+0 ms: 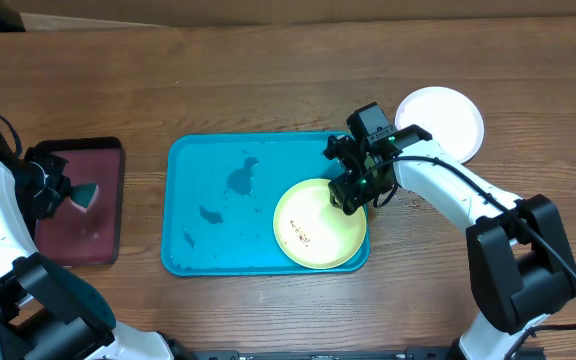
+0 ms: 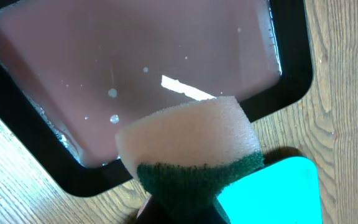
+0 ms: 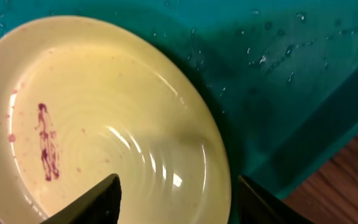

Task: Clean dirty plates on tray and stack at the side
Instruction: 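Move the right gripper to the yellow plate and grasp its rim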

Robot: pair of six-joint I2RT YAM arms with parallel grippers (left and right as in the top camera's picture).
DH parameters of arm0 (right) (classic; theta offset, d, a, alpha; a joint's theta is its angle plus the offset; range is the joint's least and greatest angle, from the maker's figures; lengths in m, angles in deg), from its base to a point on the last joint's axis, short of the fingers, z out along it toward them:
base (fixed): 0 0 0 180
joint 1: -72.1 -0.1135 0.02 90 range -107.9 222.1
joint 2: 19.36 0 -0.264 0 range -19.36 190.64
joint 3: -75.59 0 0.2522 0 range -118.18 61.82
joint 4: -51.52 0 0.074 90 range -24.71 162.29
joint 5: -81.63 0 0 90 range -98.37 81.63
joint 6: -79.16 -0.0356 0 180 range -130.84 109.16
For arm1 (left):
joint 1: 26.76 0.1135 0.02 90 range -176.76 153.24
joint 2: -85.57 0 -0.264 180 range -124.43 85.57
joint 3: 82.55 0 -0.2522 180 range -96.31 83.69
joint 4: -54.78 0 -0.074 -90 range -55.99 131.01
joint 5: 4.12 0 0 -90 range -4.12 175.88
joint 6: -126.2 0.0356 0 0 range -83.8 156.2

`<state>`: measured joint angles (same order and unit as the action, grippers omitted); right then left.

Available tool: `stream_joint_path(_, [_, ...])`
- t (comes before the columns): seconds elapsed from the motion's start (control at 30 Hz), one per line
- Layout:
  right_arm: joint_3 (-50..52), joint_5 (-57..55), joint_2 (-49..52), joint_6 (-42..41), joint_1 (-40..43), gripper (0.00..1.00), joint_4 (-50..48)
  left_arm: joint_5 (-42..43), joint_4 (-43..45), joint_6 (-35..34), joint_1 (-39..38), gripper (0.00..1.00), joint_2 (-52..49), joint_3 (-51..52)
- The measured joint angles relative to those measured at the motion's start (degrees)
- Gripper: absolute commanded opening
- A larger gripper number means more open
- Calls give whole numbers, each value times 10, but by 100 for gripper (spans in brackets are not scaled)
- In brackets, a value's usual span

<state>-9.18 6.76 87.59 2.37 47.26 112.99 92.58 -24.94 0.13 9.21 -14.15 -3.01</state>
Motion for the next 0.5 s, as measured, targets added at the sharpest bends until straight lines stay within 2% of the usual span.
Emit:
stream_joint_path(0.13, [19, 1, 0, -2, 0, 67, -17, 0, 0, 0, 0, 4, 0, 0])
stream_joint_path(0.33, [23, -2, 0, -7, 0, 68, -23, 0, 0, 0, 0, 4, 0, 0])
stream_joint_path(0.5, [23, -3, 0, -20, -1, 52, -16, 0, 0, 0, 0, 4, 0, 0])
